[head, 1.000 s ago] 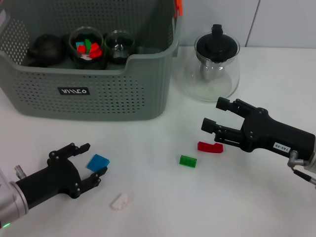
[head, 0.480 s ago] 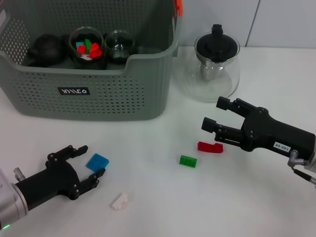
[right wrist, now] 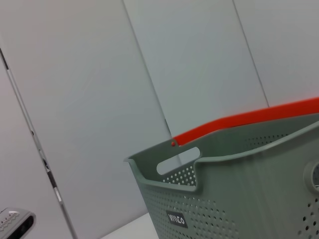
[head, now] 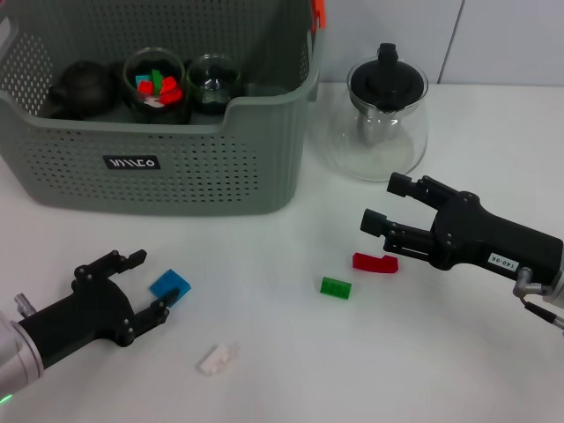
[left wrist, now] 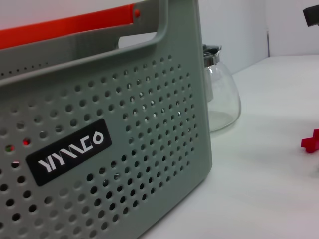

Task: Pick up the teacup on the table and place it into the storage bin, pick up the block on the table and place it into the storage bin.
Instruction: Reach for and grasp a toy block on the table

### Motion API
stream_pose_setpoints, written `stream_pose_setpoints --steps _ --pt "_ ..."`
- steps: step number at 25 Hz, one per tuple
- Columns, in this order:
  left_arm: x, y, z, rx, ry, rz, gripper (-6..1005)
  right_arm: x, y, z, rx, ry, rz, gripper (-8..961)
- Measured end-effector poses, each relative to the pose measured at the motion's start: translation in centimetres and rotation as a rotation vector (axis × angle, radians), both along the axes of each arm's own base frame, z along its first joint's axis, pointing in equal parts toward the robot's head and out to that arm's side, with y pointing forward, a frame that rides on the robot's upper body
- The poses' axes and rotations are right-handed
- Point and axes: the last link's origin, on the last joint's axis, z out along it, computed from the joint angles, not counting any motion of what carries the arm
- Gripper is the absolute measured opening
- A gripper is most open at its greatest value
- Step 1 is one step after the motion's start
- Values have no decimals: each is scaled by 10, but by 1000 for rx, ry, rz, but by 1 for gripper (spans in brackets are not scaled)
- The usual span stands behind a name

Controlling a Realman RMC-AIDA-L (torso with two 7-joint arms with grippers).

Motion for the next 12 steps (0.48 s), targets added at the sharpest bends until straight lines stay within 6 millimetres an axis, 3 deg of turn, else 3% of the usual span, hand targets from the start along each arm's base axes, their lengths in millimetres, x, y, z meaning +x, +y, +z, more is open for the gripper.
stream_pose_setpoints --steps 12 --pt "4 -6 -9 -24 -37 4 693 0 -1 0 -1 2 1 944"
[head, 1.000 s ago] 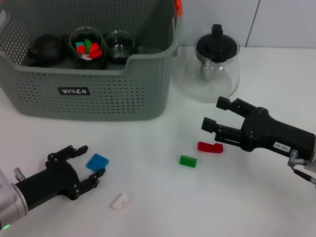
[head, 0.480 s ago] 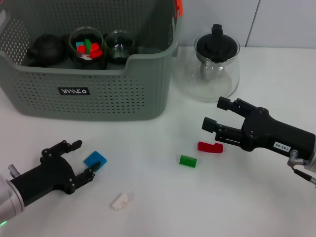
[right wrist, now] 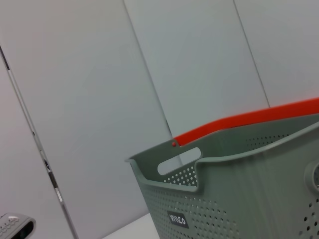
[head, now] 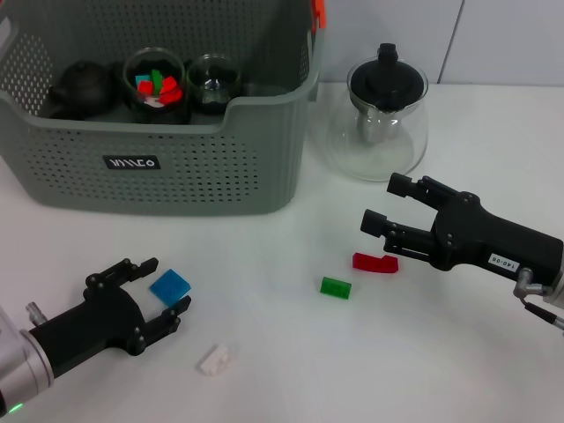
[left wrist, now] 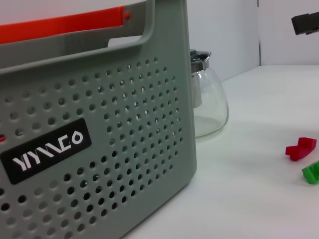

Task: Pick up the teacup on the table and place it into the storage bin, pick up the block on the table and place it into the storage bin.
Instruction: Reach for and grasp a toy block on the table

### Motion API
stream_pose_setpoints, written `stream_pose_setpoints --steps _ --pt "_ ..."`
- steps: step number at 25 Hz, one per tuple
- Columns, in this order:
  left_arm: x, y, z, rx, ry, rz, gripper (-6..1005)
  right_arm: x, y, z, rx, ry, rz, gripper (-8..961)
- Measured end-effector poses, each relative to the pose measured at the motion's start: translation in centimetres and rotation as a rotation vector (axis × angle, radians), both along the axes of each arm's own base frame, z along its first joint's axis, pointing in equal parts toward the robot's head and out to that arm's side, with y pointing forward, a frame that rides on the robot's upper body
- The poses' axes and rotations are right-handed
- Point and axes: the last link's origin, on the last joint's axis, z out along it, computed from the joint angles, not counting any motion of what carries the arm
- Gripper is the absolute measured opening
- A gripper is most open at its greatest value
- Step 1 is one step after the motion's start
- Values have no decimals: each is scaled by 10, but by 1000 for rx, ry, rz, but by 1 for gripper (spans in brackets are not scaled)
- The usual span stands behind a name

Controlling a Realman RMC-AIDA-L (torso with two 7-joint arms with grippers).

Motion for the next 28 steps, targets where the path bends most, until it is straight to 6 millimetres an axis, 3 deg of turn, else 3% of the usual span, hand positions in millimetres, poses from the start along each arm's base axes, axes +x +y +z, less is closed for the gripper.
stream_pose_setpoints --steps 10,28 --pt "-3 0 0 -19 -47 69 691 0 0 0 -1 2 3 944" --pt "-4 0 -1 -30 -47 84 577 0 -1 0 -4 3 3 944"
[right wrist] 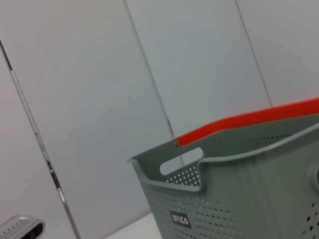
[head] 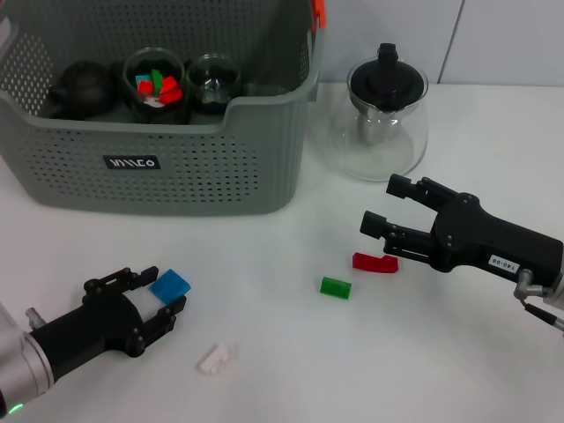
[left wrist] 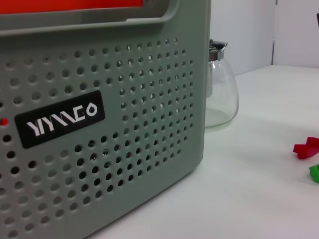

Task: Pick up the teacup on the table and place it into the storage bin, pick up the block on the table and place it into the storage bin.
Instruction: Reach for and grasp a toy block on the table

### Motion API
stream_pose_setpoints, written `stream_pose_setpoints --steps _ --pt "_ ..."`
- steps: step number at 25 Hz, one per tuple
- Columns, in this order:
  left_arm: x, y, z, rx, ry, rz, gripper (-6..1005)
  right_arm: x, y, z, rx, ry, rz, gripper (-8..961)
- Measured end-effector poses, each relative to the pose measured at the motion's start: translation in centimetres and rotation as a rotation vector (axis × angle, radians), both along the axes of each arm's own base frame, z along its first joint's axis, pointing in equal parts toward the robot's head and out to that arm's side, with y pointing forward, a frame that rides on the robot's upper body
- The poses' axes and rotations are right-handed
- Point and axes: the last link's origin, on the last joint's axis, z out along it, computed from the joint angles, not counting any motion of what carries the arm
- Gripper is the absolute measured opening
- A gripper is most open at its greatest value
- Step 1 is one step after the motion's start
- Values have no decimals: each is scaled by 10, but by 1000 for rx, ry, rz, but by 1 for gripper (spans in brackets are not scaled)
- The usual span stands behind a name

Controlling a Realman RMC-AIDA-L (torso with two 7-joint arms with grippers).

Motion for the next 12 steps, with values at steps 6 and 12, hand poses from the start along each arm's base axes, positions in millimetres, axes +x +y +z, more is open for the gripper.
stream_pose_setpoints --steps 6,12 --pt "0 1 1 -5 -10 14 568 1 -1 0 -2 -2 -1 944" --pt "-2 1 0 -5 -4 21 566 1 -1 0 -3 -3 0 945"
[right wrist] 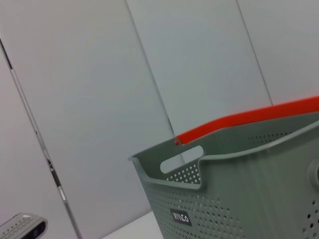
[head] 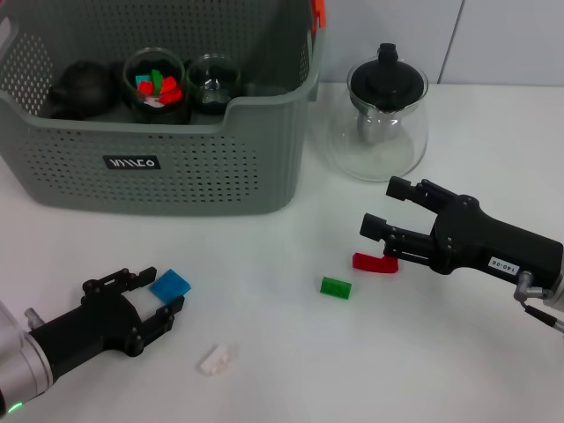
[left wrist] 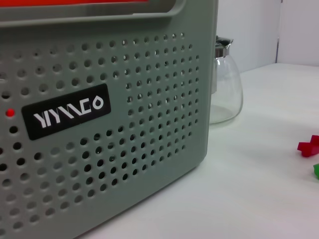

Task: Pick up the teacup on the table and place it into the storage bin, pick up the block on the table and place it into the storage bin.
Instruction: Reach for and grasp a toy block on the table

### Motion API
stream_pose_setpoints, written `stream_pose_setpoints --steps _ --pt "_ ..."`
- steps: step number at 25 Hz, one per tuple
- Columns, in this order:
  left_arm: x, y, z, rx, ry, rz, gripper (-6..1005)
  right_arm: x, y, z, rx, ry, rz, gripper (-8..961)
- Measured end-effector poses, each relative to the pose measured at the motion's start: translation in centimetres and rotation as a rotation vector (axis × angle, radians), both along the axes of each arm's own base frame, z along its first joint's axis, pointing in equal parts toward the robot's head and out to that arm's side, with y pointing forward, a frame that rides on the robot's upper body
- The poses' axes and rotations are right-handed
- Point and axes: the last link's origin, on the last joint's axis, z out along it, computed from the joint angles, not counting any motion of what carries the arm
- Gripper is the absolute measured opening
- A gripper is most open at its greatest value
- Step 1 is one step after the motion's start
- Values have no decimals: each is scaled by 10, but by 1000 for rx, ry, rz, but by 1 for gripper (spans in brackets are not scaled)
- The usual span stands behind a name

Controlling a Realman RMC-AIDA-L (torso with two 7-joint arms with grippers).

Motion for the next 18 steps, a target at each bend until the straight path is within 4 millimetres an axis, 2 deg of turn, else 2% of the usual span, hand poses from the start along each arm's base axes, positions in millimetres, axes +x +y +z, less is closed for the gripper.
stream_pose_setpoints --steps 17,18 --pt "1 2 -1 -22 -9 11 567 0 0 0 -1 -1 -1 945" --pt "2 2 0 -21 -13 6 537 0 0 0 -1 -1 -1 945"
